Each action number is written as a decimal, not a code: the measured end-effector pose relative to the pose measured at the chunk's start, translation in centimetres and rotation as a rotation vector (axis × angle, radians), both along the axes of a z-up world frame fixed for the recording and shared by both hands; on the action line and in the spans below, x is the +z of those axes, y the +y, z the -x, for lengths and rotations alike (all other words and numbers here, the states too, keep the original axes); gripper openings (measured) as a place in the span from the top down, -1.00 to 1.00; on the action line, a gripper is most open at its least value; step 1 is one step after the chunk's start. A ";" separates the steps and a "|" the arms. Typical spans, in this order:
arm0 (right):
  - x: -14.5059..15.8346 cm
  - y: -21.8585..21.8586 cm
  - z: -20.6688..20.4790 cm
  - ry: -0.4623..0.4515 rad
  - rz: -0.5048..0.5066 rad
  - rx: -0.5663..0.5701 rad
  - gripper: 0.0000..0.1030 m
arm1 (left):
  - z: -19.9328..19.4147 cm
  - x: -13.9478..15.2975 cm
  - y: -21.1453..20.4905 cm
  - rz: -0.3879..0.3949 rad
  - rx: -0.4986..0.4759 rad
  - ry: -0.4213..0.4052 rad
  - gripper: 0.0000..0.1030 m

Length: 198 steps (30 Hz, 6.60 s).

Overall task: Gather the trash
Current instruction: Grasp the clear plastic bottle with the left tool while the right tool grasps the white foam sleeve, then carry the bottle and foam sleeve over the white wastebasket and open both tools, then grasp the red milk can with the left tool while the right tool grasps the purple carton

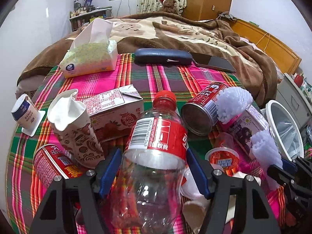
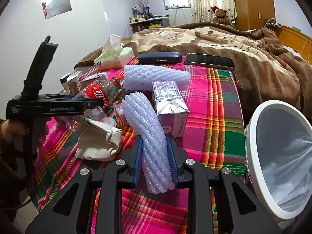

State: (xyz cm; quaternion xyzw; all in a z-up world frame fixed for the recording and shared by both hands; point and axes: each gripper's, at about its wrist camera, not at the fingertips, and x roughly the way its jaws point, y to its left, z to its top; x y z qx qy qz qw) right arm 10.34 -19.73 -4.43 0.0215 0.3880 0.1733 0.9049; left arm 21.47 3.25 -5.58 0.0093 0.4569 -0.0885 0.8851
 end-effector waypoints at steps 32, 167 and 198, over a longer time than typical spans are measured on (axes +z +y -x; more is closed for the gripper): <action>3.6 -4.5 1.6 -0.088 -0.084 -0.120 0.51 | 5.9 7.2 -2.9 0.089 -0.028 -0.143 -0.26; -0.4 2.5 -6.2 0.050 0.098 -0.161 -0.25 | 1.8 -1.0 12.0 0.179 0.455 -0.006 -0.63; -0.6 1.6 -4.9 0.073 0.029 -0.159 0.23 | 2.9 -1.5 12.2 0.144 0.415 0.006 -0.04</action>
